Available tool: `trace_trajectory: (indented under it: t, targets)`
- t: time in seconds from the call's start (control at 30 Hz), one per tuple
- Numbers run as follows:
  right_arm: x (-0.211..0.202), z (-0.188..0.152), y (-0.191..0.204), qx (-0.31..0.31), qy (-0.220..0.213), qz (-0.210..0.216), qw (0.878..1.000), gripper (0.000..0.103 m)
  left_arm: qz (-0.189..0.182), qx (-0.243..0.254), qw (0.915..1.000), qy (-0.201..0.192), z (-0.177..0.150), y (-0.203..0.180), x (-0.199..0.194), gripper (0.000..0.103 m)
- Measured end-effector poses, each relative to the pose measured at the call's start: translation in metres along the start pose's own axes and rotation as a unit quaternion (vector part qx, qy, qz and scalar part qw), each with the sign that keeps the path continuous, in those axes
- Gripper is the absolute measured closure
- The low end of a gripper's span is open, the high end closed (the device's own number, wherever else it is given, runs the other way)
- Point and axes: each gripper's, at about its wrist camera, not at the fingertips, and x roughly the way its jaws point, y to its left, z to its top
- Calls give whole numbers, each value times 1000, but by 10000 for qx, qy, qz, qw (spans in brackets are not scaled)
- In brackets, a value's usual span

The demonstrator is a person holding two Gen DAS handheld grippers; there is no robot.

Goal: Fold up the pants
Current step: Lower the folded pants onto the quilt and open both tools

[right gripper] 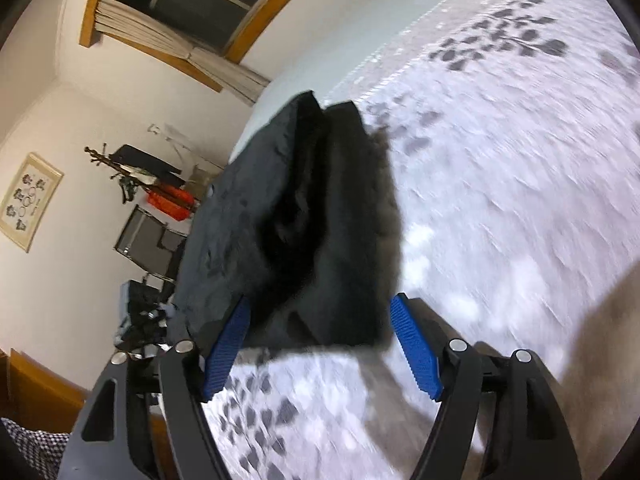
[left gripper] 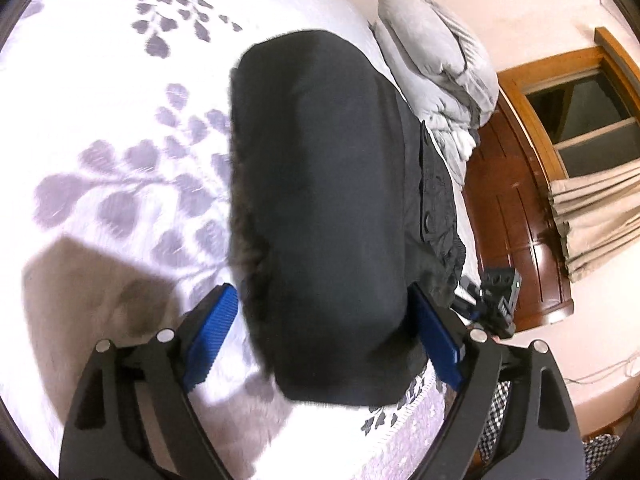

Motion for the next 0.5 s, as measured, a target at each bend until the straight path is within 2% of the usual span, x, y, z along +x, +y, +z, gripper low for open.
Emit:
trace_trajectory:
  t: [0.13,0.2,0.27,0.37,0.43,0.5]
  targets:
    - [-20,-19,-2,79,-99,-128,9998,31,317,23,9992,-237,-16,-5,-18,15]
    - [-29,-29,1,77,-136,-360,9992,31,582,66,9978,-301,-25,-8,-25,12]
    - [-36,-38,1,35,-147,-552,9984,31,988,220,9942,-354,-36,-15,-32,11]
    - [-44,-52,10,-105,-207,-1075,9939,30,1617,512,9849,-356,-52,-23,-39,11]
    - [-48,-65,18,-132,-297,-1266,9914,29,1846,597,9803,-378,-64,-28,-43,10]
    - [-48,-78,25,-113,-339,-1498,9881,23,1949,569,9782,-427,-74,-31,-44,9]
